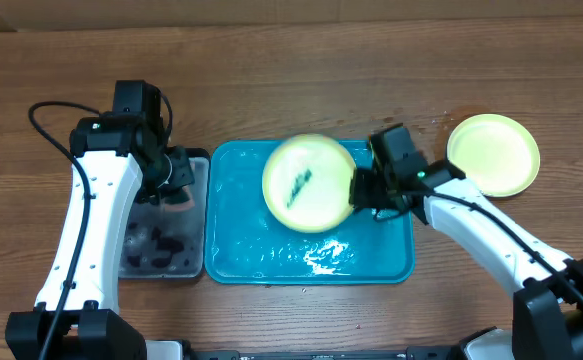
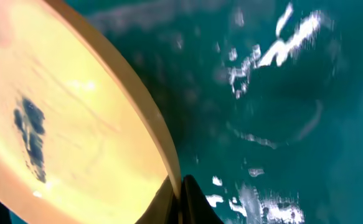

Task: Clean dirty plates on tray and stack at the side
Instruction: 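Bring the sponge with the left gripper onto the second yellow plate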

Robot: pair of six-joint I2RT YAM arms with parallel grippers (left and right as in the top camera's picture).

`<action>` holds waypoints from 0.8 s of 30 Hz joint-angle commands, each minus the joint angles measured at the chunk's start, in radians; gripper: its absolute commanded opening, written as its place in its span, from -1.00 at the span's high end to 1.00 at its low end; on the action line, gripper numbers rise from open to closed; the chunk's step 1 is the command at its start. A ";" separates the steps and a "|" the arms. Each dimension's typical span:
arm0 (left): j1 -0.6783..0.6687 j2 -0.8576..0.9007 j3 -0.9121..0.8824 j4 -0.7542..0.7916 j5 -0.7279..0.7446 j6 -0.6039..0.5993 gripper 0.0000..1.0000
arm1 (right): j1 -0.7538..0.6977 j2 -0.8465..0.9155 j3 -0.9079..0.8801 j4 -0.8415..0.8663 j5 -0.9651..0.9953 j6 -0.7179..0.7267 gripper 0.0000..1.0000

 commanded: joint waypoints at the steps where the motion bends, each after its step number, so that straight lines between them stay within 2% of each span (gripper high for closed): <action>1: -0.003 0.016 -0.002 0.028 0.150 0.100 0.92 | -0.009 0.016 0.018 0.009 0.027 -0.041 0.92; 8: -0.084 0.103 -0.002 0.035 0.201 0.152 0.92 | -0.009 0.148 0.017 -0.009 -0.020 -0.068 0.92; 15: -0.278 0.216 -0.002 0.114 0.209 0.128 0.92 | -0.009 0.187 0.017 -0.016 -0.046 -0.070 0.92; 19: -0.389 0.254 -0.002 0.201 0.204 0.069 0.91 | -0.009 0.187 0.017 -0.030 -0.053 -0.071 0.92; 24: -0.490 0.314 -0.002 0.287 0.113 -0.040 0.92 | -0.009 0.187 0.017 -0.034 -0.057 -0.070 0.92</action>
